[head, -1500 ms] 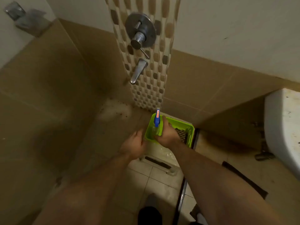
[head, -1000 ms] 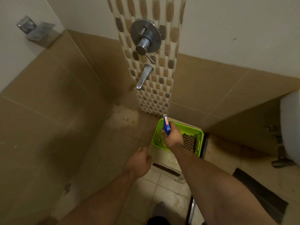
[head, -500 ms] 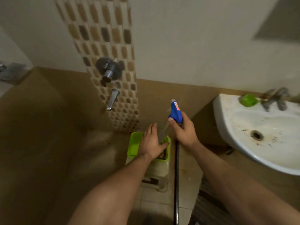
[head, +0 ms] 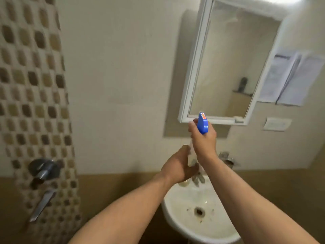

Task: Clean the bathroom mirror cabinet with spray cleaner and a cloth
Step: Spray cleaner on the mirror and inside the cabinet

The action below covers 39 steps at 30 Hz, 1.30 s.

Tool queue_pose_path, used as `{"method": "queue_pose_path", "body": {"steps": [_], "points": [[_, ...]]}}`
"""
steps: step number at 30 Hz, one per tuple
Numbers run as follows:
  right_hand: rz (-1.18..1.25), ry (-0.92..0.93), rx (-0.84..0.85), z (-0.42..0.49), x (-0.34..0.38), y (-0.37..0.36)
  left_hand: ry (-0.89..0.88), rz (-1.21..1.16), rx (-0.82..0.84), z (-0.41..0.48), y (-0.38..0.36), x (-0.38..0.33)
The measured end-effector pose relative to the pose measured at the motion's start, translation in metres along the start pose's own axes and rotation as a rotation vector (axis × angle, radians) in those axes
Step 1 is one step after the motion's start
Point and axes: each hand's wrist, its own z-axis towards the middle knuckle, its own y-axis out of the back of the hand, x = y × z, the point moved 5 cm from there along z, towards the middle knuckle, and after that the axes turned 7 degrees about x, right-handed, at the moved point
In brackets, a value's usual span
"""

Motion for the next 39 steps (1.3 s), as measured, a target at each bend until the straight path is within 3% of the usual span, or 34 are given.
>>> {"method": "queue_pose_path", "body": {"steps": [4, 8, 15, 20, 29, 39], "points": [[-0.097, 0.171, -0.063, 0.056, 0.070, 0.033, -0.193, 0.173, 0.017, 0.044, 0.036, -0.075], [-0.196, 0.306, -0.016, 0.094, 0.133, 0.048, -0.306, 0.533, 0.043, 0.071, 0.078, -0.117], [-0.260, 0.320, -0.062, 0.133, 0.203, 0.067, -0.307, 0.892, -0.325, 0.125, 0.164, -0.155], [-0.316, 0.345, -0.113, 0.147, 0.218, 0.072, -0.373, 1.028, -0.370, 0.161, 0.201, -0.188], [-0.466, 0.328, -0.134, 0.179, 0.222, 0.072, -0.275, 1.121, -0.320, 0.227, 0.226, -0.197], [-0.535, 0.370, -0.189, 0.209, 0.229, 0.075, -0.187, 1.200, -0.394, 0.264, 0.246, -0.195]]}}
